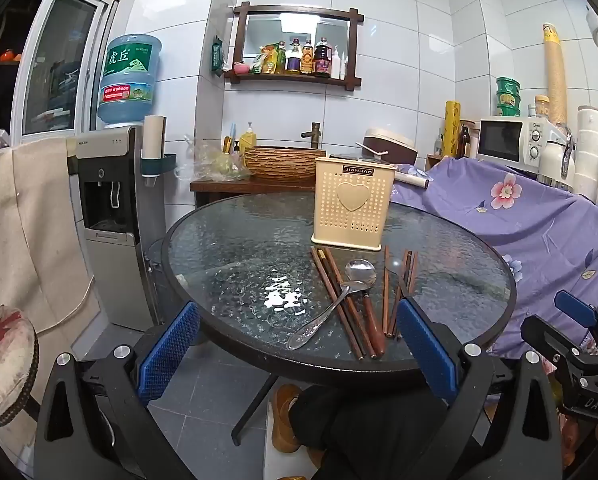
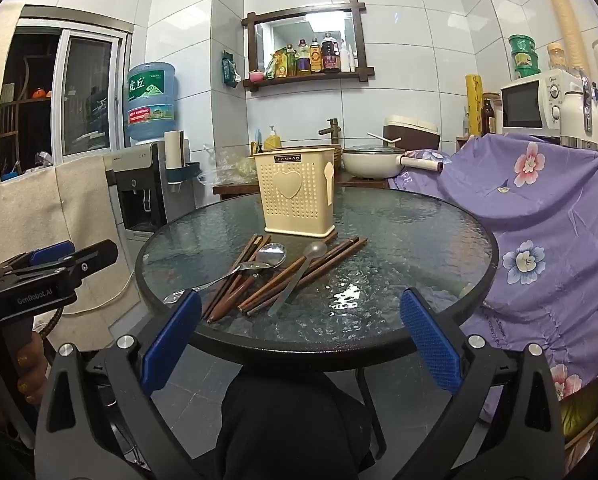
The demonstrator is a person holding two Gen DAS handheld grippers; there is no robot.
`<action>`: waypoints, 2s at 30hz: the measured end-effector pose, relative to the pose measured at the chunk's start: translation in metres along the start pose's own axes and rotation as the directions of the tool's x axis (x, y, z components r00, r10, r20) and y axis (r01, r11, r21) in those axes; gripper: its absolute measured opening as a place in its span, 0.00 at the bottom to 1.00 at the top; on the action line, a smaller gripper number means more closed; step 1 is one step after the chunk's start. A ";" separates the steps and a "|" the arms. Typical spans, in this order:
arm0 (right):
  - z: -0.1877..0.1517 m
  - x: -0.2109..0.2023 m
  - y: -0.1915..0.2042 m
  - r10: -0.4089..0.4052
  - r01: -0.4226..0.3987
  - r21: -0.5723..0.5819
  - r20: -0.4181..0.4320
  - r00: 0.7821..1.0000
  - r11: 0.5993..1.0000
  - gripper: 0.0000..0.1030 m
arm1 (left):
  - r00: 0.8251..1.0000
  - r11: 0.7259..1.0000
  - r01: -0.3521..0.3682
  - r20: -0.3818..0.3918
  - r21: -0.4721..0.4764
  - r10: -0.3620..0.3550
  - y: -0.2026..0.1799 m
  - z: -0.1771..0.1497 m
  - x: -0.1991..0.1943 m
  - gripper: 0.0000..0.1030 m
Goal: Organize utensils
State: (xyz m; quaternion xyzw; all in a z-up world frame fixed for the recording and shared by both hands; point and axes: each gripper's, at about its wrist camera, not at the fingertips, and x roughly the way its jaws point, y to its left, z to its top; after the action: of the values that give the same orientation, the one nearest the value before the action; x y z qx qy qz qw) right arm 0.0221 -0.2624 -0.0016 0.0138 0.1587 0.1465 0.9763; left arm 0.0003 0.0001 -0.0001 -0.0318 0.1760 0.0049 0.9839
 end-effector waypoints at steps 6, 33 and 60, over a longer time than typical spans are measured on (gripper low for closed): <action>-0.001 0.001 0.001 -0.001 0.001 -0.001 -0.003 1.000 1.000 0.95 | 1.000 1.000 0.000 0.001 -0.002 0.000 0.000 0.000 0.000 0.94; 0.000 0.001 -0.003 -0.001 0.001 0.003 -0.002 1.000 1.000 0.95 | 1.000 1.000 -0.002 0.003 0.000 0.002 0.000 0.000 0.001 0.94; 0.000 -0.001 -0.001 0.000 0.000 0.006 -0.005 1.000 1.000 0.95 | 1.000 1.000 -0.003 0.002 0.003 0.003 -0.004 -0.002 0.000 0.94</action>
State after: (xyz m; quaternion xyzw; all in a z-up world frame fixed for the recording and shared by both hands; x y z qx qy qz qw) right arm 0.0220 -0.2637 -0.0010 0.0164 0.1614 0.1462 0.9759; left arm -0.0001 -0.0036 -0.0014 -0.0298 0.1752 0.0062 0.9841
